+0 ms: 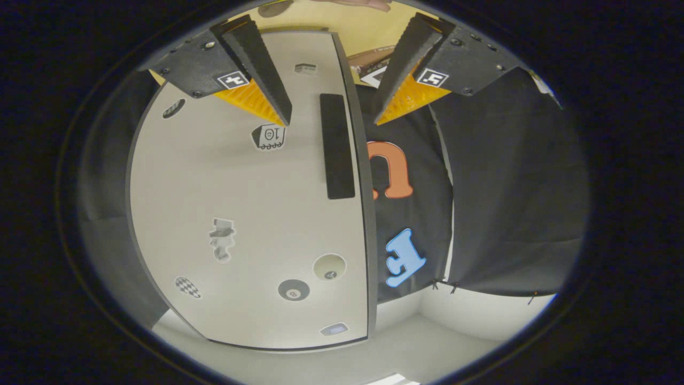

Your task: Open the shoe cabinet door, grab the shoes and put them into the shoe cabinet, then close the shoe cabinet door.

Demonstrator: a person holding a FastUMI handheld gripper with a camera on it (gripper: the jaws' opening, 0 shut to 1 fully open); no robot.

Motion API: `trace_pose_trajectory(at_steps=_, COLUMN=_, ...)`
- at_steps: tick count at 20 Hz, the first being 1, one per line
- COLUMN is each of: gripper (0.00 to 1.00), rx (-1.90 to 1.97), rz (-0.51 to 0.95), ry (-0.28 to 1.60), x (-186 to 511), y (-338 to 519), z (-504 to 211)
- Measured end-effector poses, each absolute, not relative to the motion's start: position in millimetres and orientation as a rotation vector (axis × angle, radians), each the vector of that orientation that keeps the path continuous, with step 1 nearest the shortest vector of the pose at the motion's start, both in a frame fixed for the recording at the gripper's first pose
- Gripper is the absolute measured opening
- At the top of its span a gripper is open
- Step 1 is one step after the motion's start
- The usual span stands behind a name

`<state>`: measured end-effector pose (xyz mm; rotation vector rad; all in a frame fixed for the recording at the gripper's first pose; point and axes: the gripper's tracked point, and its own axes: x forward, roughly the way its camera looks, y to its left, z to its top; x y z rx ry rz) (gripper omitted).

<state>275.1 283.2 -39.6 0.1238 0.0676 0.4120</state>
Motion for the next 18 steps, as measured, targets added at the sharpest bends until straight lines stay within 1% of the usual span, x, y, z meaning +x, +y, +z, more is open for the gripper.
trace_pose_trajectory(at_steps=1, gripper=0.98, rx=0.117, rz=0.4, ry=0.064, x=284.0, y=286.4, z=-39.9)
trace_pose_trajectory(at_steps=3, gripper=0.92, rx=0.097, rz=0.369, ry=0.061, x=299.7, y=290.4, z=-43.4)
trace_pose_trajectory(at_steps=4, gripper=0.86, rx=0.089, rz=0.359, ry=0.072, x=305.4, y=291.9, z=-48.1)
trace_pose_trajectory(at_steps=5, gripper=0.79, rx=0.074, rz=0.34, ry=0.076, x=314.2, y=292.9, z=-49.6)
trace_pose_trajectory(at_steps=8, gripper=0.54, rx=0.084, rz=0.4, ry=0.086, x=318.5, y=302.9, z=-49.9)
trace_pose_trajectory(at_steps=10, gripper=0.34, rx=0.079, rz=0.391, ry=0.101, x=318.1, y=299.3, z=-51.0)
trace_pose_trajectory(at_steps=12, gripper=0.3, rx=0.083, rz=0.386, ry=0.102, x=314.7, y=298.7, z=-52.1)
trace_pose_trajectory(at_steps=15, gripper=0.3, rx=0.063, rz=0.382, ry=0.103, x=303.8, y=296.1, z=-51.2)
trace_pose_trajectory(at_steps=18, gripper=0.3, rx=0.059, rz=0.409, ry=0.119, x=283.3, y=291.5, z=-48.9)
